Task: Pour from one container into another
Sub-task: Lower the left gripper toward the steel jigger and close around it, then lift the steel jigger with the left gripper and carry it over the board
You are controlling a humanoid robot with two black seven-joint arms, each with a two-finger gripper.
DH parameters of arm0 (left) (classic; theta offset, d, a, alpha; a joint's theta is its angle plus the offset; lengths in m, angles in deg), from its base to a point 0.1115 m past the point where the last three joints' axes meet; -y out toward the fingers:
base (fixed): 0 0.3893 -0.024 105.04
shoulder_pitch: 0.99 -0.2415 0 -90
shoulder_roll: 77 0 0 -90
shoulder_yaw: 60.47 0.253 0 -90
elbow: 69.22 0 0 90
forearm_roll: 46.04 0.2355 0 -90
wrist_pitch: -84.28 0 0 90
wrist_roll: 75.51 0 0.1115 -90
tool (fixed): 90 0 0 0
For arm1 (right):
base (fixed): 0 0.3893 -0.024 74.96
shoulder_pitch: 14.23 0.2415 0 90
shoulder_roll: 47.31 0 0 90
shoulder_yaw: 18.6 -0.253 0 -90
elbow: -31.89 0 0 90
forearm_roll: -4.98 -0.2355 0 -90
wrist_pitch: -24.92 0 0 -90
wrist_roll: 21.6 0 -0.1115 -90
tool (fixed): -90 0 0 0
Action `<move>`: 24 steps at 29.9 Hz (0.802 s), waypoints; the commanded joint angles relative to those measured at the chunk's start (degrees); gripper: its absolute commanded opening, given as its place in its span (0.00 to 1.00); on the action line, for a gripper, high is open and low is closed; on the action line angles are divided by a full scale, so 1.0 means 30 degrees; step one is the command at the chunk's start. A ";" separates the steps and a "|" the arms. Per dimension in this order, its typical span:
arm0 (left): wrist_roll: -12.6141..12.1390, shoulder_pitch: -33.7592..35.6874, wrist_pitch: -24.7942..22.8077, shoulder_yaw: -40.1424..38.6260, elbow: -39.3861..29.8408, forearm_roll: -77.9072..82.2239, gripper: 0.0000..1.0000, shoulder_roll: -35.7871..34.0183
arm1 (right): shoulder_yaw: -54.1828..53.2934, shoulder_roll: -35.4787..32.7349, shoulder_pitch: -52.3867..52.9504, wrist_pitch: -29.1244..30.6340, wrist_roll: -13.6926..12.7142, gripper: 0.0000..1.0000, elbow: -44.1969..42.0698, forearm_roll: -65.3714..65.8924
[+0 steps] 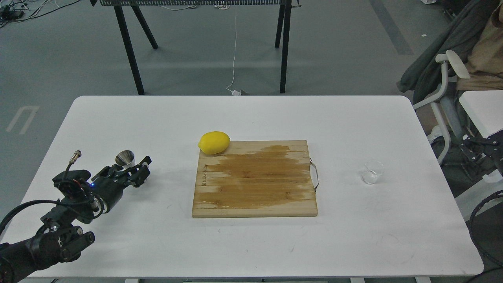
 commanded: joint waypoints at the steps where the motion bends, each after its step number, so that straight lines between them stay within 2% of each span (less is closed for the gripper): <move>1: 0.0000 -0.0026 0.0000 0.0004 0.0023 0.0004 0.67 -0.0019 | 0.0001 0.0018 -0.0026 0.0000 0.0001 0.99 0.0002 0.0022; 8: 0.0000 -0.0056 0.0000 0.0004 0.0550 0.0062 0.52 0.0185 | 0.0001 0.0018 -0.0026 0.0000 0.0001 0.99 0.0002 -0.0007; 16: 0.0000 -0.0056 0.0000 0.0004 0.0551 0.0062 0.43 0.0332 | 0.0030 0.0018 -0.0056 0.0000 0.0001 0.99 -0.0028 0.0022; 20: 0.0000 -0.0056 0.0000 0.0004 0.0551 0.0062 0.32 0.0333 | 0.0031 0.0018 -0.0085 0.0000 0.0001 0.99 -0.0057 0.0022; 24: 0.0000 -0.0056 0.0000 -0.0025 0.0551 0.0004 0.13 0.0362 | 0.0031 0.0018 -0.0085 0.0000 0.0001 0.99 -0.0057 0.0022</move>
